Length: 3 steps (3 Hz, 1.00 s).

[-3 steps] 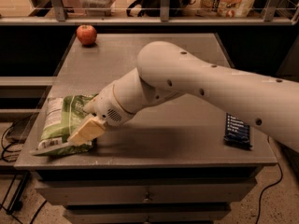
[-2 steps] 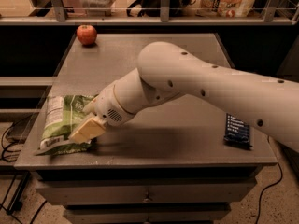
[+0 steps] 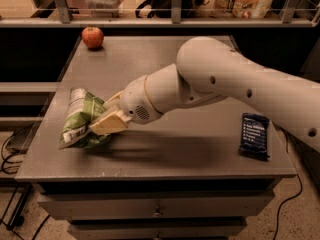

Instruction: Move green jalapeno chip bag near apple

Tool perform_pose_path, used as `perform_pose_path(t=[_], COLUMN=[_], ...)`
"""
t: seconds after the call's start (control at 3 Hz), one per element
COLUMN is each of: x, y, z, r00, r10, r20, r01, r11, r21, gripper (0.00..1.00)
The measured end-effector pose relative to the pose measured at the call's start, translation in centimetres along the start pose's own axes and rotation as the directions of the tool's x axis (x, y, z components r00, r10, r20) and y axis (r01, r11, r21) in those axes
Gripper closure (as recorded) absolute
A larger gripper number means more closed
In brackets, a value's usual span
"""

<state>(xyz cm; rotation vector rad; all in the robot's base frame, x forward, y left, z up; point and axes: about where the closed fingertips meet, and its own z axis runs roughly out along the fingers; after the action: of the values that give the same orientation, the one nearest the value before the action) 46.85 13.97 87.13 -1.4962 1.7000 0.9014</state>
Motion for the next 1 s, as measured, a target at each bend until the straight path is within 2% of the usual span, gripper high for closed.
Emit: perform_pose_path(t=[0.33,0.67,1.0], x=[-1.0,-2.1,-2.1], y=[-1.7,-4.8,-4.7], z=[-2.7,-5.4,-5.3], r00=[0.999,0.998,0.998], r10=[-0.026,-0.057,-0.054], r20=[0.025,0.021,0.019], r01=[0.025,0.055,0.052], r11=[0.9992,0.9944,0.9945], r21=[0.032,0.09,0.091], gripper=[1.0,1.0,1.0])
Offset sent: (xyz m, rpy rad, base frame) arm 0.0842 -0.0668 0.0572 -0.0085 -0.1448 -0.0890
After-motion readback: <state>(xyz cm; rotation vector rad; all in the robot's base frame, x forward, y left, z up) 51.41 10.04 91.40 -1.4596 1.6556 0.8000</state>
